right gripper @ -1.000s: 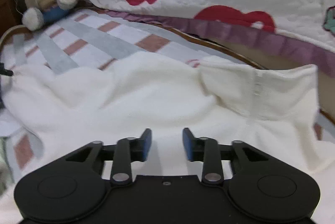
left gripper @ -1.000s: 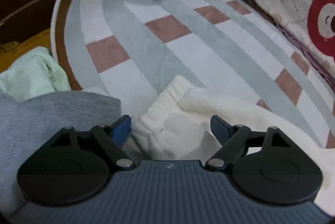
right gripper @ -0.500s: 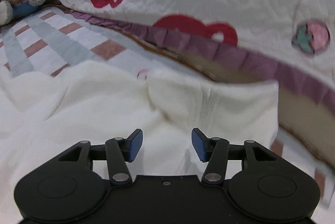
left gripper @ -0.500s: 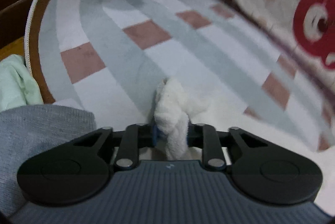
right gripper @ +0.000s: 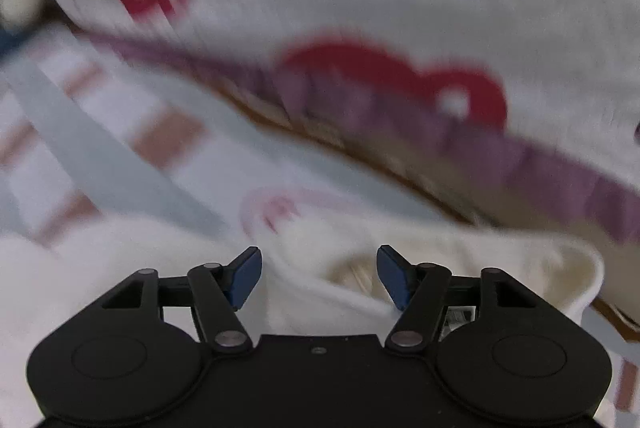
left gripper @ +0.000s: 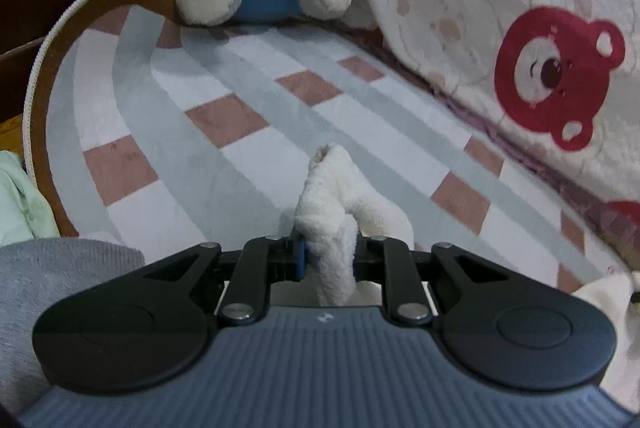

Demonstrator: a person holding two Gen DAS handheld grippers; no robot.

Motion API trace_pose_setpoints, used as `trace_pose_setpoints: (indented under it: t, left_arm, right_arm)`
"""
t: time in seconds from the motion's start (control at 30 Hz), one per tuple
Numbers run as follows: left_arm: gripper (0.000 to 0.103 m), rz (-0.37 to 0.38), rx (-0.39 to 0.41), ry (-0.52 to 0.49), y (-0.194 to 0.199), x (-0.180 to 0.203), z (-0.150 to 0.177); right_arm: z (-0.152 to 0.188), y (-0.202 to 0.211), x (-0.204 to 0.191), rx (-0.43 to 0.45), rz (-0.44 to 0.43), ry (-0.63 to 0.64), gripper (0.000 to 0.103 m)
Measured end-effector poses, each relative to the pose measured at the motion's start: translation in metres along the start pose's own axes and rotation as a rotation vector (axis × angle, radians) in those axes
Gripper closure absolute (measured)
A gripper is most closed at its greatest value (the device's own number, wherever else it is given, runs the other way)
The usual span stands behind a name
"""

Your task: Fold clothes

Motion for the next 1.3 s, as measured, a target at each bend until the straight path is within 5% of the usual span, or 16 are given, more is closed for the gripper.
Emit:
trace_pose_setpoints:
  t: [0.03, 0.07, 0.1, 0.13, 0.43, 0.67, 0.73, 0.83, 0.9, 0.97, 1.1, 1.3]
  left_arm:
    - [0.086, -0.004, -0.003, -0.003, -0.003, -0.001, 0.002]
    - [0.086, -0.017, 0.008, -0.011, -0.004, -0.003, 0.003]
    - [0.087, -0.031, 0.021, -0.019, -0.006, -0.004, 0.004]
    - [0.088, -0.060, 0.041, -0.038, -0.007, -0.004, 0.003]
    - [0.091, -0.152, 0.229, -0.010, 0.020, -0.010, -0.042]
    - [0.091, -0.203, 0.511, 0.039, 0.080, -0.026, -0.086]
    - [0.086, -0.233, 0.469, 0.074, 0.065, -0.041, -0.081]
    - [0.082, -0.244, 0.242, 0.243, 0.019, -0.079, -0.049]
    - [0.081, -0.249, 0.114, 0.341, -0.001, -0.097, -0.029]
    - [0.080, -0.262, 0.079, 0.343, -0.003, -0.099, -0.026]
    - [0.054, -0.242, 0.134, 0.251, 0.011, -0.076, -0.036]
    - [0.050, -0.125, 0.094, 0.087, 0.017, -0.016, -0.031]
  right_arm:
    - [0.007, -0.006, 0.001, -0.032, -0.008, -0.009, 0.035]
    - [0.014, -0.012, 0.002, -0.058, -0.016, -0.017, 0.046]
    - [0.018, -0.010, 0.003, -0.036, -0.027, -0.021, 0.076]
    - [0.017, -0.003, 0.008, 0.005, -0.033, -0.042, 0.089]
    - [-0.016, 0.059, 0.041, 0.287, -0.067, -0.129, 0.091]
    - [-0.041, 0.089, 0.036, 0.453, -0.092, -0.140, 0.092]
    - [-0.046, 0.086, 0.030, 0.448, -0.113, -0.160, 0.090]
    - [-0.046, 0.073, 0.017, 0.386, -0.099, -0.208, 0.066]
    - [-0.031, 0.083, 0.015, 0.436, -0.092, -0.248, 0.050]
    - [-0.011, 0.093, 0.017, 0.475, -0.108, -0.292, 0.043]
    - [0.035, 0.102, 0.066, 0.418, -0.037, -0.352, 0.043]
    - [0.105, 0.114, 0.138, 0.332, 0.070, -0.440, 0.043]
Point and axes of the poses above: each gripper's, at about its wrist camera, not at the fingertips, and y roughly against the way its jaws point, x to its right, z to its underside, the point moved 5 cm from there along -y, roughly the way its jaws point, and after that the axes turned 2 degrees about x, right-handed, at the moved point
